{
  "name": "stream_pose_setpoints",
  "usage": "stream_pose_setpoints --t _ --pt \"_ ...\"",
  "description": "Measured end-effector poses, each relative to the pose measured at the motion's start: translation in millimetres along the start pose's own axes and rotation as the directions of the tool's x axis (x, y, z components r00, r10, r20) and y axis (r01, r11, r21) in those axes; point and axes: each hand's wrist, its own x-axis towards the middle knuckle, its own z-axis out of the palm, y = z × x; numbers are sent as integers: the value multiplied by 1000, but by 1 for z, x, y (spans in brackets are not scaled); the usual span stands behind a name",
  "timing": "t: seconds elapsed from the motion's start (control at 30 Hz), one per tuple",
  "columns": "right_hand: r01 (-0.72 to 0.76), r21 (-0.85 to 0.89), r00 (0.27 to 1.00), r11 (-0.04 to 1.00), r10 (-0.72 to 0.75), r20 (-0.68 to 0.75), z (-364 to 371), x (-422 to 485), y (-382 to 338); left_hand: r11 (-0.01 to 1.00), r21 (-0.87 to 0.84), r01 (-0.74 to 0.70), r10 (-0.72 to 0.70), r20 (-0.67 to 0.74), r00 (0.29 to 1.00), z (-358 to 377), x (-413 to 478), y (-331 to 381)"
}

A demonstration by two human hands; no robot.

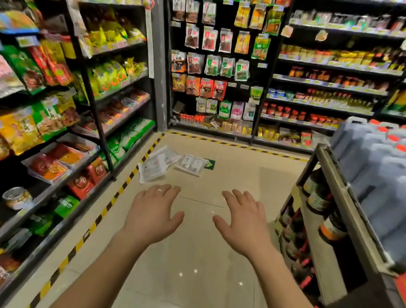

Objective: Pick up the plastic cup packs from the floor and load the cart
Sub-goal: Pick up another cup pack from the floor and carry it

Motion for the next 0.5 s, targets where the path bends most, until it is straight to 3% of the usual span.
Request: stream_pose_setpoints --t 0.5 --pt "82 43 995 996 -85 58 46 418 83 993 42 108 -111 84 990 72 384 -82"
